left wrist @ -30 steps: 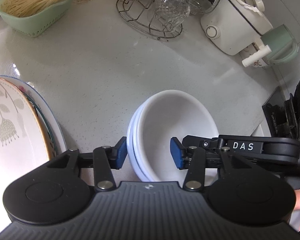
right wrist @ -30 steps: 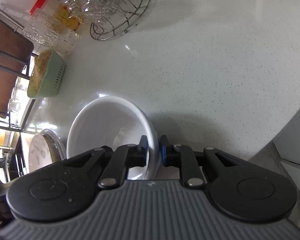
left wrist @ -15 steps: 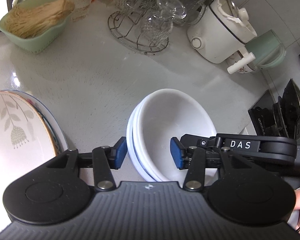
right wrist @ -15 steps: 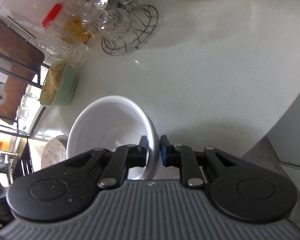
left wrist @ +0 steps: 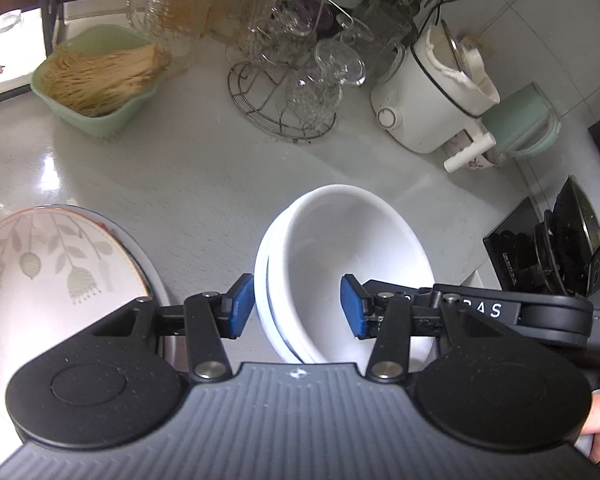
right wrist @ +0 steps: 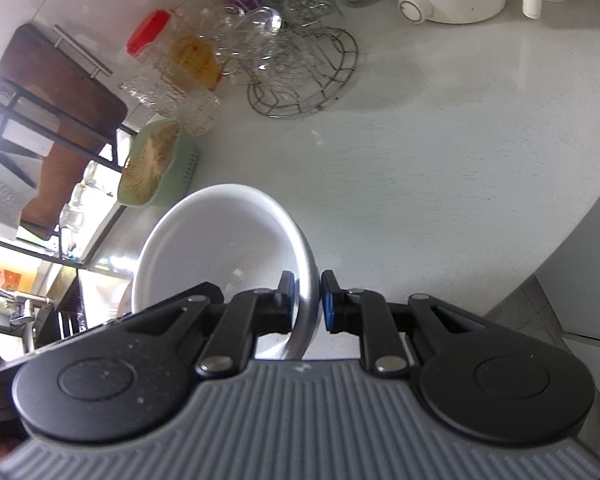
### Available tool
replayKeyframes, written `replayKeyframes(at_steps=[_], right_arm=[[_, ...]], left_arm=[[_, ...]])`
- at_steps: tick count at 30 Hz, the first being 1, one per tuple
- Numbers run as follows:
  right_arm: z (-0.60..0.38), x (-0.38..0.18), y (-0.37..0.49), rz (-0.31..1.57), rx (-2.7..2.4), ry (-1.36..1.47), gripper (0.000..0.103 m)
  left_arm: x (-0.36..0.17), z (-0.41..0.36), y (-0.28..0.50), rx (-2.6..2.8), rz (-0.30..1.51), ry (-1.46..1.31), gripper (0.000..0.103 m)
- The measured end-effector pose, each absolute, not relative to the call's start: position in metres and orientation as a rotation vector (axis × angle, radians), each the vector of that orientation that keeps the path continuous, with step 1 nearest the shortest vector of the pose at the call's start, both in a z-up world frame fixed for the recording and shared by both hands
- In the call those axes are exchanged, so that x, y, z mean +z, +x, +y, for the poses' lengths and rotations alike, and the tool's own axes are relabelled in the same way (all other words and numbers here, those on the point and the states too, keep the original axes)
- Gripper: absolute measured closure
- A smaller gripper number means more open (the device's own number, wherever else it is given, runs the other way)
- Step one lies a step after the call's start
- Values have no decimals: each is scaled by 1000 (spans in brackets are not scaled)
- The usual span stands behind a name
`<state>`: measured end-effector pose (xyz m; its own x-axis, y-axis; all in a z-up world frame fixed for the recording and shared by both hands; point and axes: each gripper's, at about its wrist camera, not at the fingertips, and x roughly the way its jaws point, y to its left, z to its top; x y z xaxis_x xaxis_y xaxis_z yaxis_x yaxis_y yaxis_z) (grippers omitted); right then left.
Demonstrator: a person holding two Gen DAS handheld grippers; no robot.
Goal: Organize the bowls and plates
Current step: 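Carry the bowl stack with the right gripper onto the floral plate stack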
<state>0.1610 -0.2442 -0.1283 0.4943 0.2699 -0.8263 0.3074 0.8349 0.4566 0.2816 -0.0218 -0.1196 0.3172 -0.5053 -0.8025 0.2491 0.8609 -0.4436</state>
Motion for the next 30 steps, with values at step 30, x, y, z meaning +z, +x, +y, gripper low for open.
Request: replayKeyframes(at_steps=[30], right_arm=[[-117, -115, 155, 1052, 145, 547, 84]], left_arm=[[-100, 137, 239, -380, 1065, -392, 51]])
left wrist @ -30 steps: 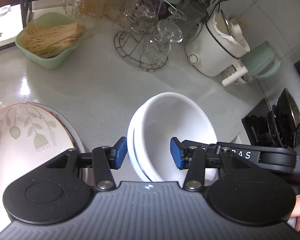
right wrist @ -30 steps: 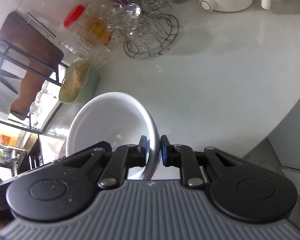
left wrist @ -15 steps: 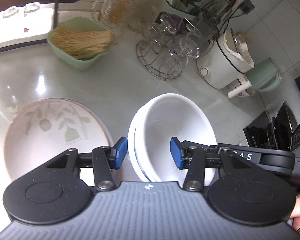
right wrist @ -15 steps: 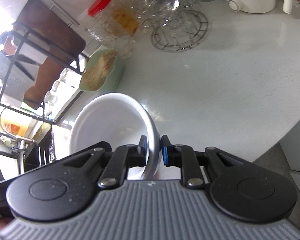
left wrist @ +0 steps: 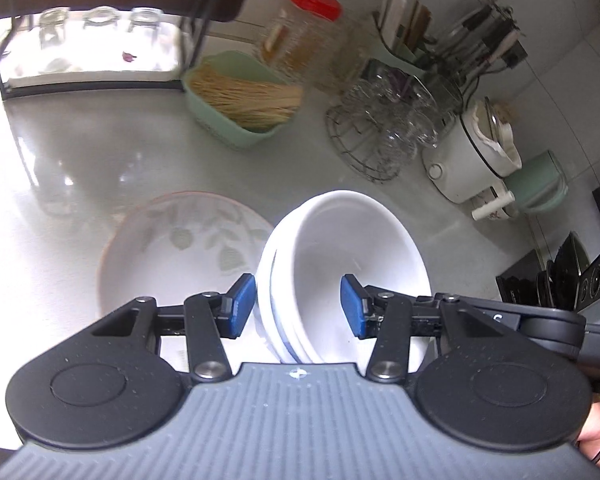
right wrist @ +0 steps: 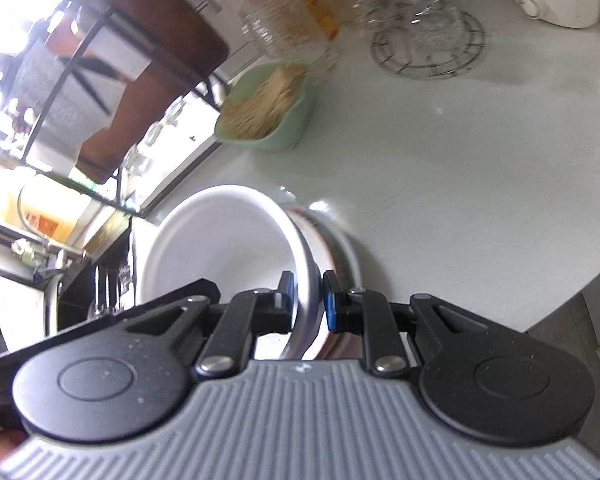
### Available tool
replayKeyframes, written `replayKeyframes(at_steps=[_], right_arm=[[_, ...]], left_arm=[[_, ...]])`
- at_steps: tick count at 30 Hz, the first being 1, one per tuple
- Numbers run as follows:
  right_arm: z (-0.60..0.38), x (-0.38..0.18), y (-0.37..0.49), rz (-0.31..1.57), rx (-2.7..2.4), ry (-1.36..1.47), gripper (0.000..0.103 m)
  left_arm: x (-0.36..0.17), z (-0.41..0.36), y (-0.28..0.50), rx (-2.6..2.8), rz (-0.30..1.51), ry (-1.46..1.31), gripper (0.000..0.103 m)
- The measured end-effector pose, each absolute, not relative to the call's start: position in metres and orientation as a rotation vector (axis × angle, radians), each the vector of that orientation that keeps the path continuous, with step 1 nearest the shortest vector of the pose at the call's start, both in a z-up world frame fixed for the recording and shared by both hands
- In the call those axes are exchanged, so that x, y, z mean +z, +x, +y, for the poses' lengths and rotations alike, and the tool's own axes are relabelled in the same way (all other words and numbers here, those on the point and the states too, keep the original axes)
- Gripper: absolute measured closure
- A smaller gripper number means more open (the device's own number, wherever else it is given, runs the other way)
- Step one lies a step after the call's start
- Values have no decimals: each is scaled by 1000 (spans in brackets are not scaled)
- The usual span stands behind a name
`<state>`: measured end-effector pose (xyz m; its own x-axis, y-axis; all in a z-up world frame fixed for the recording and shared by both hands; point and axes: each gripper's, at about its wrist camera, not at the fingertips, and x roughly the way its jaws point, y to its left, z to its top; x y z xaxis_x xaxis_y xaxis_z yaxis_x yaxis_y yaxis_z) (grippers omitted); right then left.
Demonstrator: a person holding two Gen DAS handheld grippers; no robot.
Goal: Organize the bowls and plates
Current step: 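Carry the bowl stack with the right gripper onto the floral plate stack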
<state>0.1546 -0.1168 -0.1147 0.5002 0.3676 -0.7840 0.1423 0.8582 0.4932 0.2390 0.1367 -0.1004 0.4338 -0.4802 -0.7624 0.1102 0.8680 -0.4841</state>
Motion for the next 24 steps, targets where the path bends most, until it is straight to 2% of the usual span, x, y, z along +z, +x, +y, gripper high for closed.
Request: replayKeyframes(at_steps=[10, 24], right_arm=[[-68, -132, 173, 1098, 229, 505, 84], [-57, -165, 192, 1163, 194, 460, 84]], left_arm=[[-115, 191, 242, -288, 1040, -434, 51], [-159, 181, 273, -320, 1110, -349, 51]])
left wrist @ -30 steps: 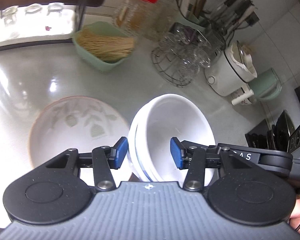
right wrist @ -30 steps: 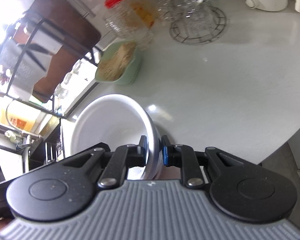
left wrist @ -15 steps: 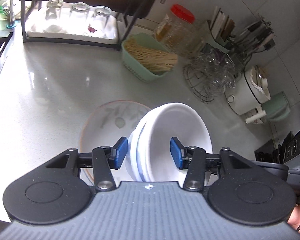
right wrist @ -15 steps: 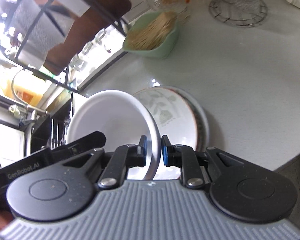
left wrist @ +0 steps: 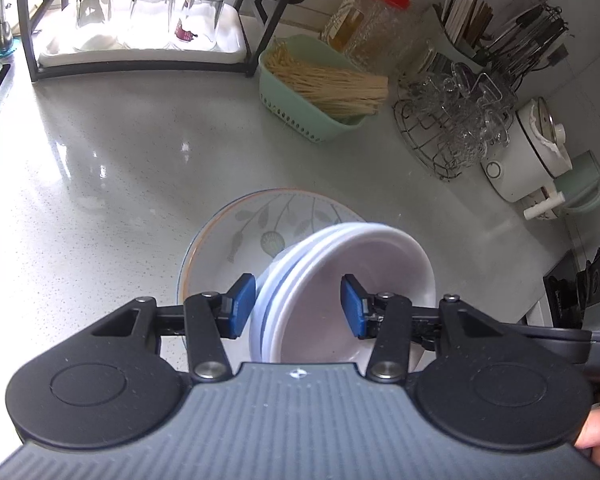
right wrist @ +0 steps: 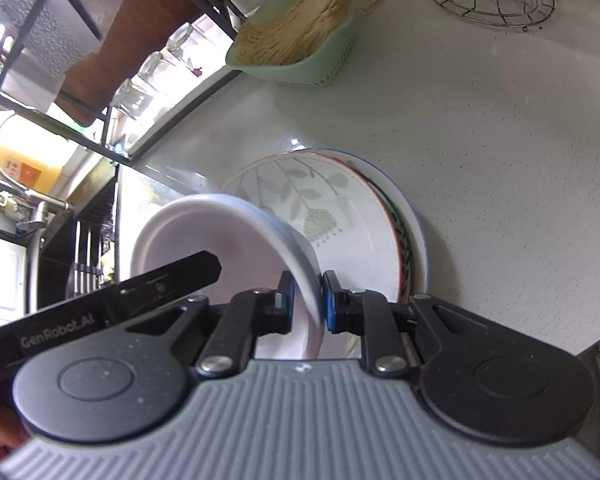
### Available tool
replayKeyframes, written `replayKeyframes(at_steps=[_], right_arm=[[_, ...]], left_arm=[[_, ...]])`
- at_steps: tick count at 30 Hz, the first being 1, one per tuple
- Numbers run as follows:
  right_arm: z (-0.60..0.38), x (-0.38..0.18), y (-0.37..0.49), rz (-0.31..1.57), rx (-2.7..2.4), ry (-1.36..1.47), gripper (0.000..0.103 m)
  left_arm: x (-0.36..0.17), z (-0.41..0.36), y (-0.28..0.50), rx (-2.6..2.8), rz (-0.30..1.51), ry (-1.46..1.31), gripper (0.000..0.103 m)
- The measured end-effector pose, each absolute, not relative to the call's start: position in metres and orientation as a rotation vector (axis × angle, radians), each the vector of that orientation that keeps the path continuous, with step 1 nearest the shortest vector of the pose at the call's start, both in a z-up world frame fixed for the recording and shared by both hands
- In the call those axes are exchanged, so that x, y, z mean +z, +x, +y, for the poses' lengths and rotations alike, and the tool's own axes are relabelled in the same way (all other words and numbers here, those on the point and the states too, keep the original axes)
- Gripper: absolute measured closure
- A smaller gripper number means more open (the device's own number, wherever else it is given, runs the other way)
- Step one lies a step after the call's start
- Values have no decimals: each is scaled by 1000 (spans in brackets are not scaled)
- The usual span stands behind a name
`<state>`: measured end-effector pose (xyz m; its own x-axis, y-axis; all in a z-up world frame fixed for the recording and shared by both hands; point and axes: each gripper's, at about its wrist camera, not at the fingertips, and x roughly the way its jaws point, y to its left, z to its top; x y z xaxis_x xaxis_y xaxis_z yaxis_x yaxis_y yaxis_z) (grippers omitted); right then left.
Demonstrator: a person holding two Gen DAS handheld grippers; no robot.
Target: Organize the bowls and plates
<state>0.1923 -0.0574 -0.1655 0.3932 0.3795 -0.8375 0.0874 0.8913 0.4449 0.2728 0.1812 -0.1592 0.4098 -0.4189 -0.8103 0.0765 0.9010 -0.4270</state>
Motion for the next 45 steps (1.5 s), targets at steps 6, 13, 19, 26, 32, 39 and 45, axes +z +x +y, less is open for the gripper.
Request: replayKeyframes(at_steps=[6, 13, 19, 26, 32, 39, 45], right_arm=[[-59, -172, 197, 1168, 197, 447, 84], [-69, -164, 203, 1149, 180, 440, 67], [-85, -146, 200, 1090, 158, 435, 43], [-108, -107, 189, 976, 188, 390, 43], [-127, -66, 166, 844, 249, 308, 7], [-150, -34, 131, 716, 313, 202, 0], [-168, -26, 101, 685, 371, 190, 0]], left_arm=[[-169, 180, 279, -317, 1123, -348, 50], [-165, 188, 281, -274, 1118, -338, 27], [-145, 200, 278, -231, 1086, -340, 26], [-101, 194, 261, -185, 1002, -299, 17], [-57, 166, 229, -143, 914, -244, 8], [-15, 139, 179, -61, 819, -224, 4], [1, 118, 132, 18, 777, -212, 3]])
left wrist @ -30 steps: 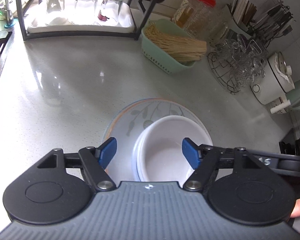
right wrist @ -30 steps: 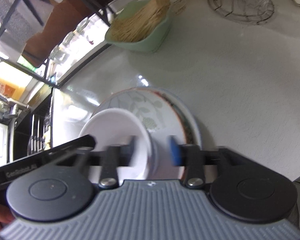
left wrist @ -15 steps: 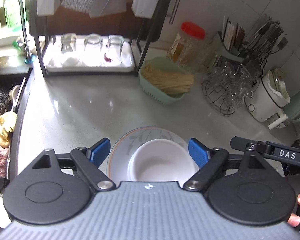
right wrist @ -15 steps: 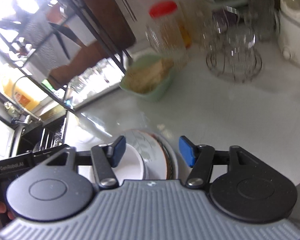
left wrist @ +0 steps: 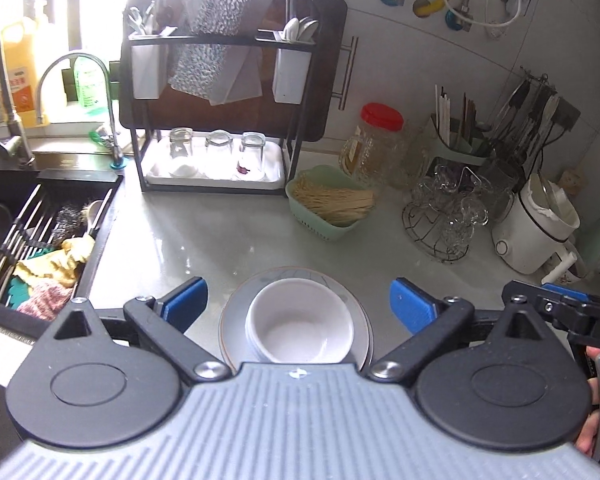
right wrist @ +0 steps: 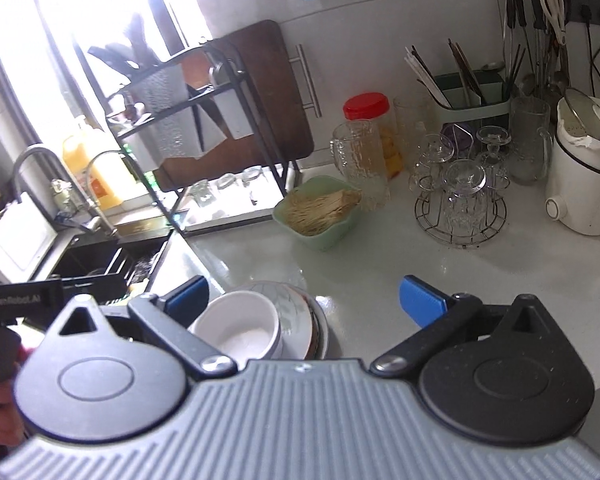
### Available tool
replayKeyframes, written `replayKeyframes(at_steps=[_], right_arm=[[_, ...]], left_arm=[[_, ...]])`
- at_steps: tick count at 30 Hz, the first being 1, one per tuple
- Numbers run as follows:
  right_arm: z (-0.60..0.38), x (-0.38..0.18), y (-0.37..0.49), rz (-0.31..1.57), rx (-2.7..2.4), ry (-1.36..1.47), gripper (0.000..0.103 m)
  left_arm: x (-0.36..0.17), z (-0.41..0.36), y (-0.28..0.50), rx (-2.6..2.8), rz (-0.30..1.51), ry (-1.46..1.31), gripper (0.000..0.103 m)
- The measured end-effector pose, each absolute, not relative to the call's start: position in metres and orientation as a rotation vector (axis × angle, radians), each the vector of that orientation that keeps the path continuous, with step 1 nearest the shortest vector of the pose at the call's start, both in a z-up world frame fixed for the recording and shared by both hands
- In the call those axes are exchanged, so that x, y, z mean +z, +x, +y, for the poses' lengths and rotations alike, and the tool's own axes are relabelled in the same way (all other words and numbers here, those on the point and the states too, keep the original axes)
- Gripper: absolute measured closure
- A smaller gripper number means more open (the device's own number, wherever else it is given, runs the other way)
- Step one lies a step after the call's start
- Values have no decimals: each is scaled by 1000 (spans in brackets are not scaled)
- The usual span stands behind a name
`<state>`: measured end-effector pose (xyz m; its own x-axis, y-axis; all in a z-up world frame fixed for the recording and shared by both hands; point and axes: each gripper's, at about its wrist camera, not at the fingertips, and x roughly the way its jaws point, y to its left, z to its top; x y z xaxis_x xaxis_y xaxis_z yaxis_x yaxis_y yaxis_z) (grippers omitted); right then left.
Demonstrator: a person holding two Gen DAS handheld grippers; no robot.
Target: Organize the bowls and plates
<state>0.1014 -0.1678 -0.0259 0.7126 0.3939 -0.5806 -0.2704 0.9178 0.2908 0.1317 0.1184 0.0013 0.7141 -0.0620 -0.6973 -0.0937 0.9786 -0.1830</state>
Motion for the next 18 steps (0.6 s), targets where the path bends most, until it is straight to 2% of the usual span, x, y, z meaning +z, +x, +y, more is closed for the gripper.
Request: replayKeyframes(at_steps=[18], right_arm=[[-193, -28, 20, 655, 484, 126, 0]], left_arm=[[4, 61, 12, 150, 752, -206, 3]])
